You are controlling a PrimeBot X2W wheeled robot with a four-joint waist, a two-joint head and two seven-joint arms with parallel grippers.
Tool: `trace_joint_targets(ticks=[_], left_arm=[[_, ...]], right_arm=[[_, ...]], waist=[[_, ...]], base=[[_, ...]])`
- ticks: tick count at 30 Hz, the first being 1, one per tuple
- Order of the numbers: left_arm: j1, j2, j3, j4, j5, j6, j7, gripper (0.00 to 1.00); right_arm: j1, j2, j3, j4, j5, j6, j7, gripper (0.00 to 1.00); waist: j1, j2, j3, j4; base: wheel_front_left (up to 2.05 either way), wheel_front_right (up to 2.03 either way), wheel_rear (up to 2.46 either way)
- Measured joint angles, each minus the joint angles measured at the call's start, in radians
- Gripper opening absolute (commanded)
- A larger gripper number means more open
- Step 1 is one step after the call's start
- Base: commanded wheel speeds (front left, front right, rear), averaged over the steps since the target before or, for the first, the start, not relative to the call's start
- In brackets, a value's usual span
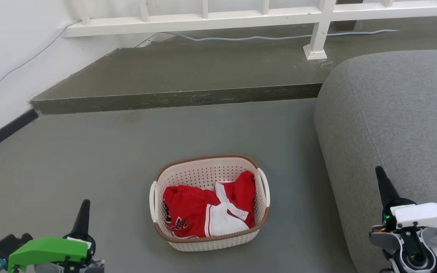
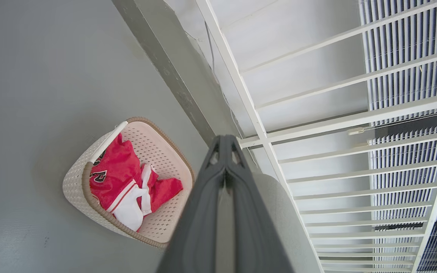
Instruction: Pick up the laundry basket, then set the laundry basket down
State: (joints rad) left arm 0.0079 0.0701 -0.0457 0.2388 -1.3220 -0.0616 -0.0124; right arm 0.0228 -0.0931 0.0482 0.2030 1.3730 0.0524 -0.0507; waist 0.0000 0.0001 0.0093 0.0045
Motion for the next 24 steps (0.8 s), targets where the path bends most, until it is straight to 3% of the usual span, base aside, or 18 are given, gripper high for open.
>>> trace_joint_targets(ticks=[24], left_arm=[[-0.045,0.001,0.055,0.021,-0.298,-0.052,0.067,0.0]], right_arm=[[-0.058,-0.01,-0.067,0.042,0.29,0.053,0.062,0.0]], waist=[[0.0,0.0,-0.005,-0.004]], base=[[0.0,0.0,0.0]])
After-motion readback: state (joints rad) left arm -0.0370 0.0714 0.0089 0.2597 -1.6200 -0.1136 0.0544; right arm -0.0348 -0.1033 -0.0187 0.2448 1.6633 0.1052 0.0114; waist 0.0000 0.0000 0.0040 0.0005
